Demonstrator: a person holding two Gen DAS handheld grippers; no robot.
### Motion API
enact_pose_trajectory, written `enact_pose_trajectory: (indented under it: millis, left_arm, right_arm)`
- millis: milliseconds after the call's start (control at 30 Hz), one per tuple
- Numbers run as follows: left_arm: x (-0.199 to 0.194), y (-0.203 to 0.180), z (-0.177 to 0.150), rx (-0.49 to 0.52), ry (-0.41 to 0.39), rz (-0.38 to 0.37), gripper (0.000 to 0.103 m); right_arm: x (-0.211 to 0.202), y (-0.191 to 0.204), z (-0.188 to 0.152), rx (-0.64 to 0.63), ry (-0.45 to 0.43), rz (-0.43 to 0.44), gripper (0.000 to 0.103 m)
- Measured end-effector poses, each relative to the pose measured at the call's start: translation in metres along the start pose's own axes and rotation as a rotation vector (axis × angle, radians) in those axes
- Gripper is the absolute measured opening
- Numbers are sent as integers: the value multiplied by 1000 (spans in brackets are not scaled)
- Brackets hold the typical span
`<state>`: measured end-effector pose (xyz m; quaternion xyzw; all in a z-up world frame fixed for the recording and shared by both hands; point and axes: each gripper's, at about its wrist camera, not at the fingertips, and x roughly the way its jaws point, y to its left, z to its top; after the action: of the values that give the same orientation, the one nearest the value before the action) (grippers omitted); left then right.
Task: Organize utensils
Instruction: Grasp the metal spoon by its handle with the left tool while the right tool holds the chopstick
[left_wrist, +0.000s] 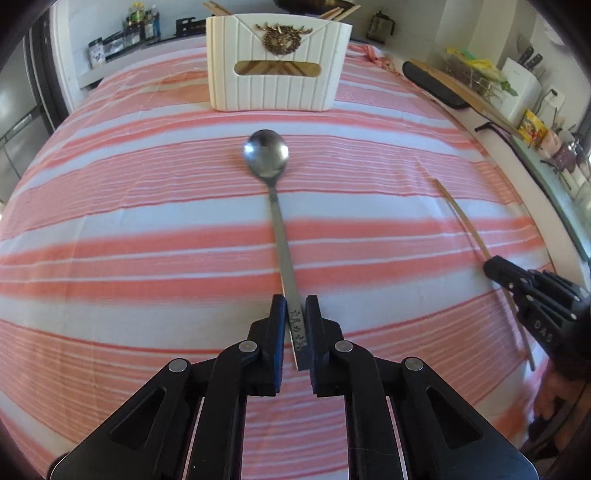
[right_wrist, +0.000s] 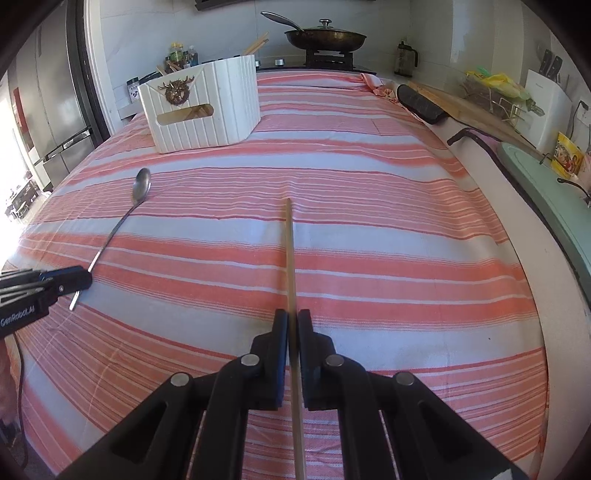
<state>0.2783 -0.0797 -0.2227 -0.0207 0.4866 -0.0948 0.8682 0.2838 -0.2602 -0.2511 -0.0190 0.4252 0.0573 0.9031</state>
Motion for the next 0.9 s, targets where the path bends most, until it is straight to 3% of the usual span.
enact_pose_trajectory:
  millis: [33, 133, 167, 200, 233, 267, 767, 900]
  left_arm:
    - [-1, -3, -1, 6, -1, -7, 15]
    - [-3, -5, 0, 13, -14, 13, 50]
    - [-3, -3, 1, 8, -25, 30, 61]
    - [-3, 0, 3, 2, -32, 40, 64]
    - [-3, 3, 4, -5, -30, 42, 64]
    - [-1, 5, 5, -11, -24, 41, 65]
    - [2, 20, 9, -5, -1, 47, 67]
    - [0, 45, 23, -21, 16, -10, 77]
  right_arm:
    - [-1, -1, 0, 2, 0, -1, 5]
    - [-2, -5, 0, 20, 1, 15, 12]
    - [-2, -6, 1, 23, 6, 19, 22]
    - [-3, -6, 1, 22, 7, 26, 30]
    - [-4, -6, 1, 21, 3, 28, 43]
    - [-5, -6, 1, 21, -4, 25, 45]
    - [3, 7, 3, -68, 67, 9, 46]
    - [2, 0, 9, -124, 155, 60, 46]
